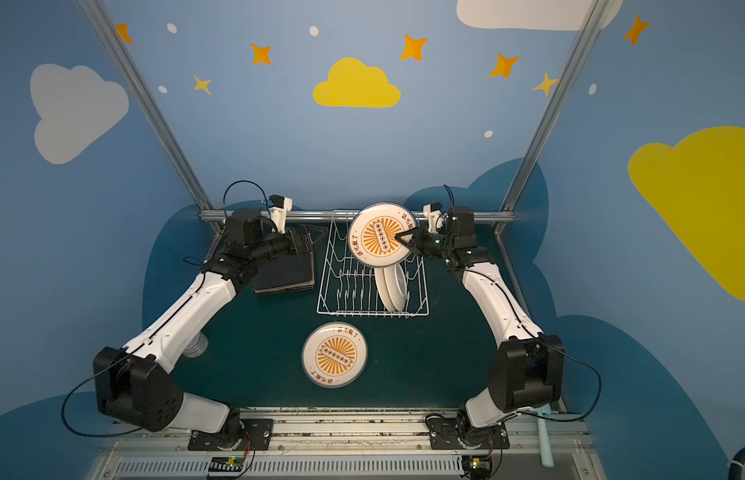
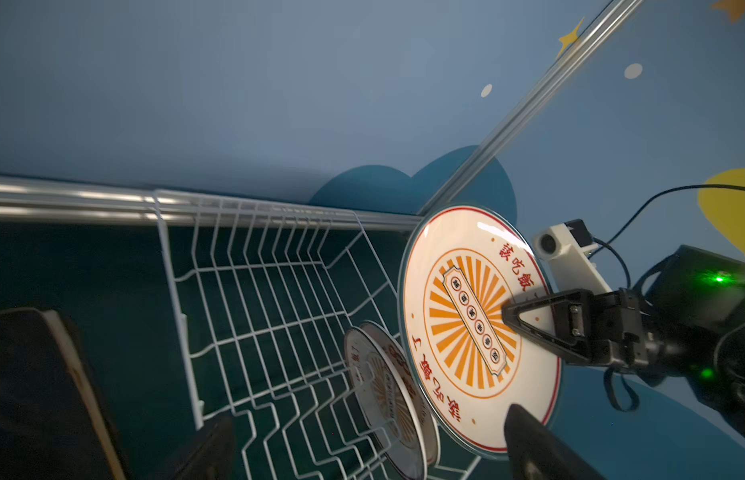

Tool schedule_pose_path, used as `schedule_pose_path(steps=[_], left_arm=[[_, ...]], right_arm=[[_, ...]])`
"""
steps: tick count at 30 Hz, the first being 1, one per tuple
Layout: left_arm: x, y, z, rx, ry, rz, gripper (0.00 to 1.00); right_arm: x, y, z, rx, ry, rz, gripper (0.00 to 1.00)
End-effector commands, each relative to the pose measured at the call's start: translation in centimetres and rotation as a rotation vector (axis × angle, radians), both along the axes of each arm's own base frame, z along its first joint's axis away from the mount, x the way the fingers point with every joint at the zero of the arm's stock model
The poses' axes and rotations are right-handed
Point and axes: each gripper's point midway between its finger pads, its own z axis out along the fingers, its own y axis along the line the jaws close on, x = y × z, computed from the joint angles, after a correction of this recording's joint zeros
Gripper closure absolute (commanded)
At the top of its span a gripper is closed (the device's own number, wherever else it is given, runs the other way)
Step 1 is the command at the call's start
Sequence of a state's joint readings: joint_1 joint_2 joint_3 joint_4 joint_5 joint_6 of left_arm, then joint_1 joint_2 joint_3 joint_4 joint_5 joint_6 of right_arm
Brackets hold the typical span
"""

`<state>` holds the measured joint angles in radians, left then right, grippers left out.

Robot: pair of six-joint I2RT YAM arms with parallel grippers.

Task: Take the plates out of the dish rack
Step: 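Open the left gripper and draw it back from the held plate, then close the left gripper on the plate's edge beside the right gripper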

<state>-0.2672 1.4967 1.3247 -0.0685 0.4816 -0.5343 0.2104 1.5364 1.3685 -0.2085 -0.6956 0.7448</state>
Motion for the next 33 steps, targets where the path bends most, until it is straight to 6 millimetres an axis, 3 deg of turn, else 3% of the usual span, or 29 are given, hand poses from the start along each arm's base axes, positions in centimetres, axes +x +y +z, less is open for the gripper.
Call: schedule_pose_path(steps=[1,8,15,27,33], left_arm=[[-1.2,-2.8,-0.1,-0.154,0.143,-0.176,0.0],[-0.7,-5.3,-1.8,-0.247,0.273,-0.3,0.01],[-1.0,-6.9,-2.2,-0.278,0.304,-0.374,0.02],[-0.4,-9.6,-1.8,-0.291,0.286,-0.421,0.23],[0.1,-9.7,-1.6,-0.276,0.261,-0.401,0.36]], right_arm=[[-0.7,0.3,2.8,0.032,-0.105,0.043,1.0],[-0.9,0.7,2.7,0.045,-0.098,0.079,1.0],[-1.1,1.2,2.0,0.061,-0.063,0.109,1.0],[-1.4,2.0,0.8,0.058,-0.009,0.156,1.0],[-1.6,2.3,0.6,0.058,-0.004,0.169,1.0]])
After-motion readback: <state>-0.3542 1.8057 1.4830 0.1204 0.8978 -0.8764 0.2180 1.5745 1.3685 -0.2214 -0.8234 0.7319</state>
